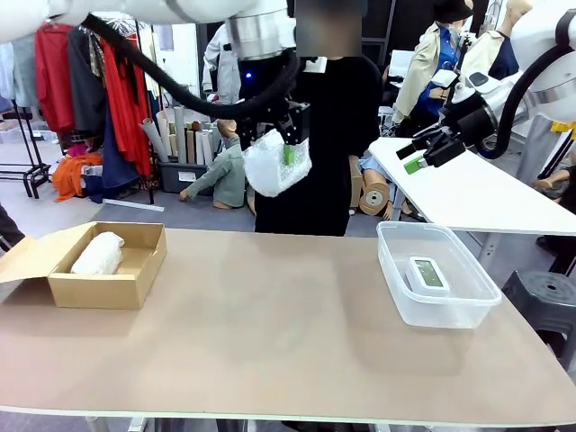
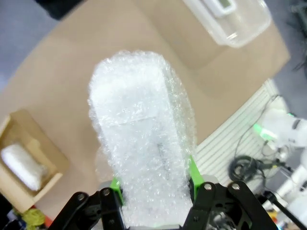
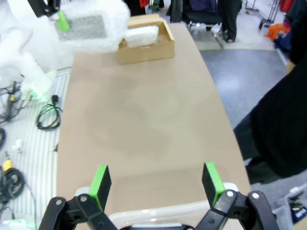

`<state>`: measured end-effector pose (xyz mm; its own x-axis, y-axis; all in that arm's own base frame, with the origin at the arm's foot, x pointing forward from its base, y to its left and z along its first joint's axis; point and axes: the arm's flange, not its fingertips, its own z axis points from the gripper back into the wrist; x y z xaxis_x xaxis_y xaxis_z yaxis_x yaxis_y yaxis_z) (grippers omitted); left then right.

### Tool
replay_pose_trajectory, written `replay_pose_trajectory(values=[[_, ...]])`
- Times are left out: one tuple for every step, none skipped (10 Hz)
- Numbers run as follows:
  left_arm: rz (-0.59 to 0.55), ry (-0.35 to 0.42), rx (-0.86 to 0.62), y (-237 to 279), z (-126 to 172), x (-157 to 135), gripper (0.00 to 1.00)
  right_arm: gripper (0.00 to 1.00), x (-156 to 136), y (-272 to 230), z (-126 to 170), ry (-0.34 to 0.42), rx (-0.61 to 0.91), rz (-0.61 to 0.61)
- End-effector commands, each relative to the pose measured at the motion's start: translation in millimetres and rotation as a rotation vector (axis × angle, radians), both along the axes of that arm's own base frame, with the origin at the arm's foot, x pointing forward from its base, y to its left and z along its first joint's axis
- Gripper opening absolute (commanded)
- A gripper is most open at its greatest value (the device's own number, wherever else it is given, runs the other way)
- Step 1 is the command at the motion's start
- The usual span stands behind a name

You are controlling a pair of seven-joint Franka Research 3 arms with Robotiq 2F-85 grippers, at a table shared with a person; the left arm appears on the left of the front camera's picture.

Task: Separate and place wrapped and unwrapped clocks.
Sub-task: If the picked Digital clock is wrapped, place it in the Package Box ; if not, place it in the Organizing box.

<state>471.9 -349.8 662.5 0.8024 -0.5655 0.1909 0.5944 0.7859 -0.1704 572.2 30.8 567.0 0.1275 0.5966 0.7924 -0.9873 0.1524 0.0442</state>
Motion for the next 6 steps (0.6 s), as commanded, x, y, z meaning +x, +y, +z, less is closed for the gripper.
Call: replay_pose_trajectory(values=[[-0.009, 0.072, -0.029, 50.0, -22.5, -21.5, 0.00, 1.00, -0.6, -0.1, 1.0, -0.002, 0.001, 0.000], [-0.002, 0.059, -0.006, 68.3, -31.6, -24.0, 0.00, 1.00, -0.6, -0.1, 1.0, -0.002, 0.001, 0.000], [0.077, 0.029, 0.060, 88.2, -39.6, -22.9, 0.00, 1.00, -0.6, -0.1, 1.0, -0.002, 0.001, 0.000], [0.149, -0.010, 0.104, 104.8, -44.1, -21.9, 0.00, 1.00, -0.6, -0.1, 1.0, -0.002, 0.001, 0.000], [0.193, -0.052, 0.141, 125.0, -45.7, -17.3, 0.00, 1.00, -0.6, -0.1, 1.0, -0.002, 0.001, 0.000], [0.245, -0.110, 0.198, 144.9, -52.4, -11.2, 0.00, 1.00, -0.6, -0.1, 1.0, -0.002, 0.001, 0.000]])
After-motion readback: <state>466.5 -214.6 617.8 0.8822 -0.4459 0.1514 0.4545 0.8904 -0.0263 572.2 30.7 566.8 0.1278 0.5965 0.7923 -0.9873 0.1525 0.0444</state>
